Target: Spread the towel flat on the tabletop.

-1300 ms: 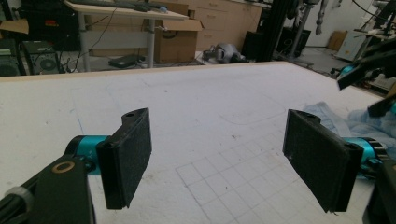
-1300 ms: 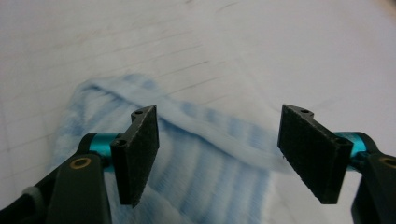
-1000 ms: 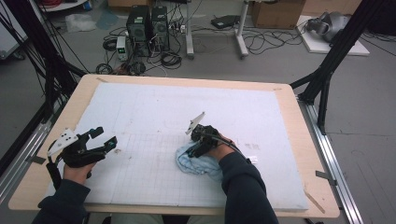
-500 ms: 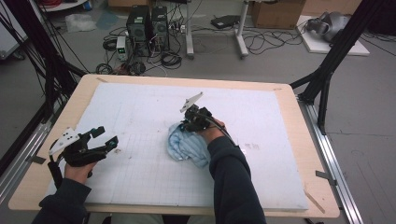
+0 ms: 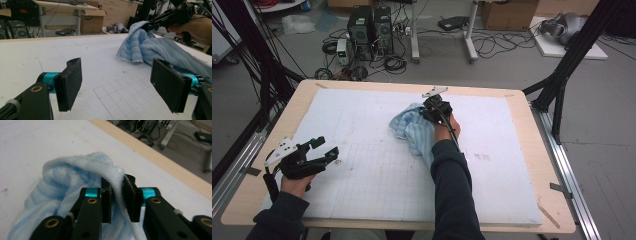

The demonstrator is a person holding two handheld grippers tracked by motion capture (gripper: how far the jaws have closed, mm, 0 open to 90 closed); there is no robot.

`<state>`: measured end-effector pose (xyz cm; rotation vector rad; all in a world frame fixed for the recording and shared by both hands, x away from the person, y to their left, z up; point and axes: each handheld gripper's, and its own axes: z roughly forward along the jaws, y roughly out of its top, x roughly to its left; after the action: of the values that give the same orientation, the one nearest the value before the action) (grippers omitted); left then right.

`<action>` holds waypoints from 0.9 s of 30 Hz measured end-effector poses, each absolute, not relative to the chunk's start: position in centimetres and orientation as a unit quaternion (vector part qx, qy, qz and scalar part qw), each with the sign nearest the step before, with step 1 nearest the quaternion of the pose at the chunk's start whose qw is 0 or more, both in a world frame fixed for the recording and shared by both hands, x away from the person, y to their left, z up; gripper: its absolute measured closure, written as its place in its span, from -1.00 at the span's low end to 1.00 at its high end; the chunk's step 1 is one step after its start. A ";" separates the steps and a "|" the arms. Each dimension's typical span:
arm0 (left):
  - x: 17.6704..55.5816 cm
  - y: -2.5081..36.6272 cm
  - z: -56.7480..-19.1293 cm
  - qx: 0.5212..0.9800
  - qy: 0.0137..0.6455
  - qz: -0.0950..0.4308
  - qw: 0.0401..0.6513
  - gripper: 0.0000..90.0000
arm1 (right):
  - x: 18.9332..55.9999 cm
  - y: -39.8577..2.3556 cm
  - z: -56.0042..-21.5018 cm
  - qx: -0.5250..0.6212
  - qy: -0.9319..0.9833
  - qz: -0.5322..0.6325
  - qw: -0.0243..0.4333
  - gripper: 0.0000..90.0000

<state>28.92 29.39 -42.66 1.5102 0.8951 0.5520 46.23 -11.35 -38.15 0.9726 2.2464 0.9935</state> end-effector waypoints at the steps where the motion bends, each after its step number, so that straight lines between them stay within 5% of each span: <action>1: 28.9 29.4 -42.7 0.652 0.388 0.239 0.606 -0.42 | 46.0 -11.5 -38.2 0.356 0.822 0.368 0.249 0.52; 9: 28.9 29.3 -42.6 0.653 0.387 0.240 0.605 -0.41 | 43.9 -14.1 -37.4 0.367 0.797 0.411 0.246 0.13; 14: 28.9 29.3 -42.6 0.652 0.388 0.239 0.606 -0.41 | 40.9 -14.0 -37.5 0.324 0.816 0.436 0.197 -0.04; 23: 28.8 29.3 -42.6 0.653 0.389 0.242 0.604 -0.41 | 35.3 -11.8 -40.9 0.245 0.876 0.379 0.173 -0.04; 27: 28.8 29.4 -42.6 0.651 0.390 0.241 0.605 -0.41 | 35.5 -11.3 -42.3 0.252 0.901 0.291 0.200 -0.04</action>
<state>28.75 29.39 -42.57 1.5061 0.9014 0.5573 35.46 -11.27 -42.30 0.7045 2.5188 0.8144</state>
